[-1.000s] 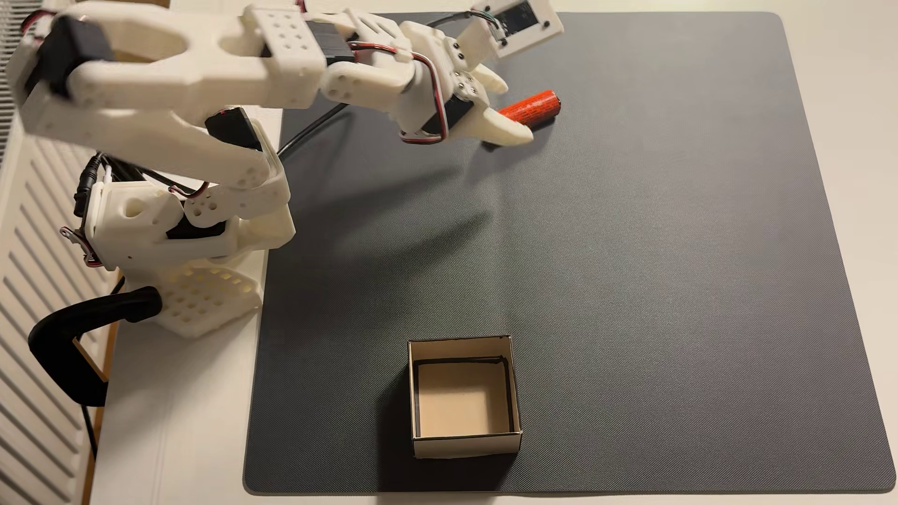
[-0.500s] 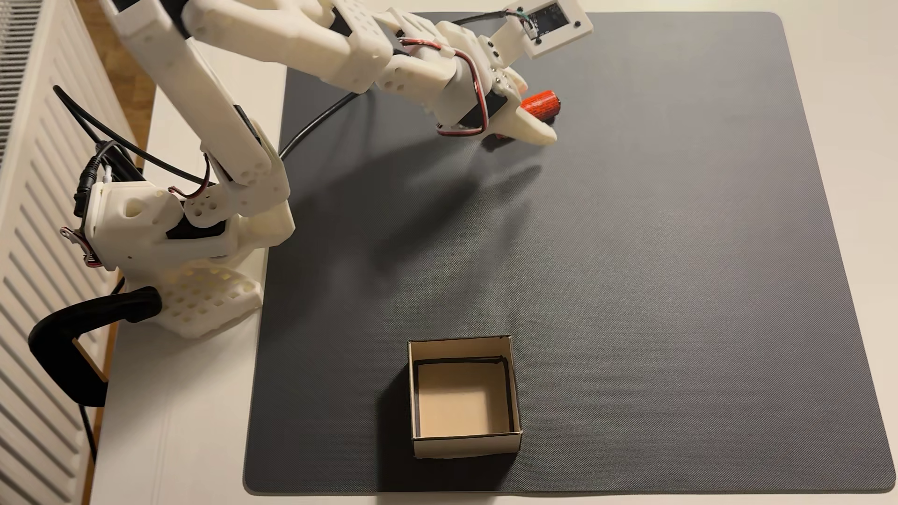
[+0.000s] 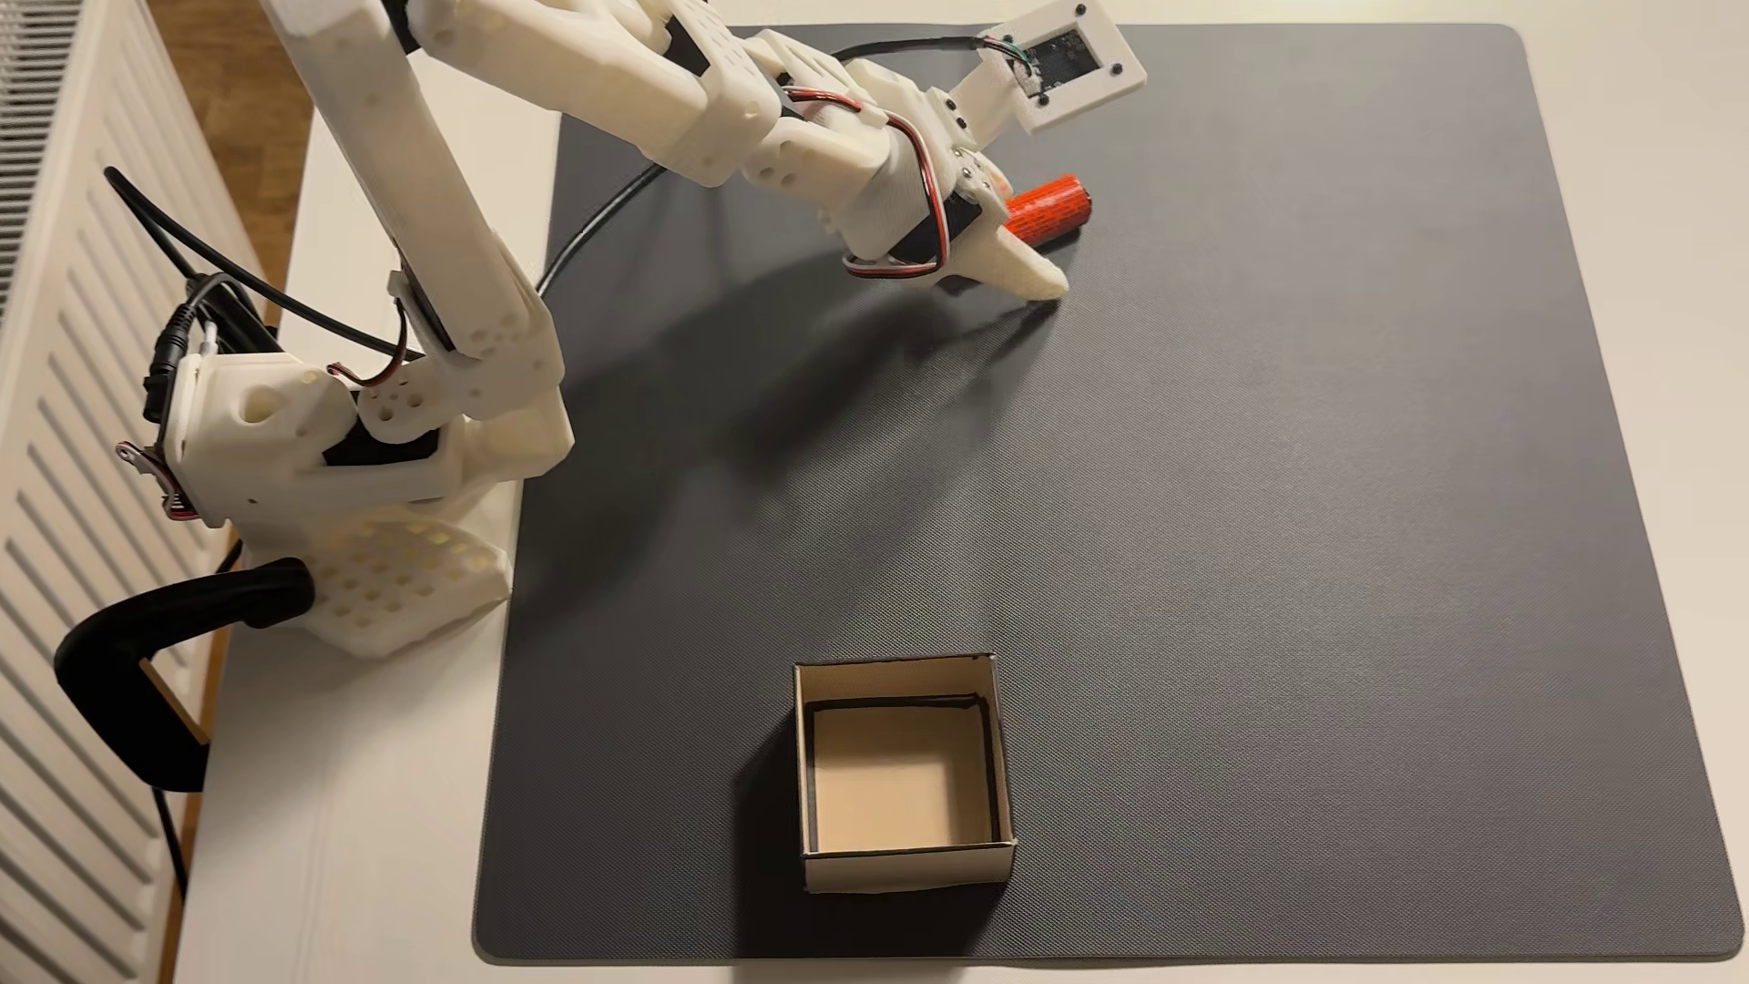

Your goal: Pick the red object and place it in the box

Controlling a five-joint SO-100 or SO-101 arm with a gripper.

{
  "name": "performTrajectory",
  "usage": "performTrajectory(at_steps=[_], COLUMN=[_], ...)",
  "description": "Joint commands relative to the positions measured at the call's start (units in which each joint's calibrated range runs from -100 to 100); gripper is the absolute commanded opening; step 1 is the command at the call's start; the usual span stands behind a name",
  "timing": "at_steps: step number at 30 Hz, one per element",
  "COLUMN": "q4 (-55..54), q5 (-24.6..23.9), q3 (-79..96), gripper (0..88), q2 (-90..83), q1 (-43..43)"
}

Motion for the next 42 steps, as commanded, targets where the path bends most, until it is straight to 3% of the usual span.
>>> performTrajectory(at_steps=[1, 10, 18, 28, 33, 42], q4=[-1.07, -3.43, -2.56, -1.77, 13.26, 37.04], q5=[0.02, 0.02, 0.13, 0.49, 1.38, 10.08], q3=[-1.87, -2.23, -1.42, -1.32, -3.77, -3.41], gripper=[24.5, 23.7, 0.4, 0.8, 0.8, 0.7], q2=[0.37, 3.61, 4.12, -3.54, -19.18, -52.18], q1=[0.37, 0.45, 1.11, 1.78, 4.6, 19.6])
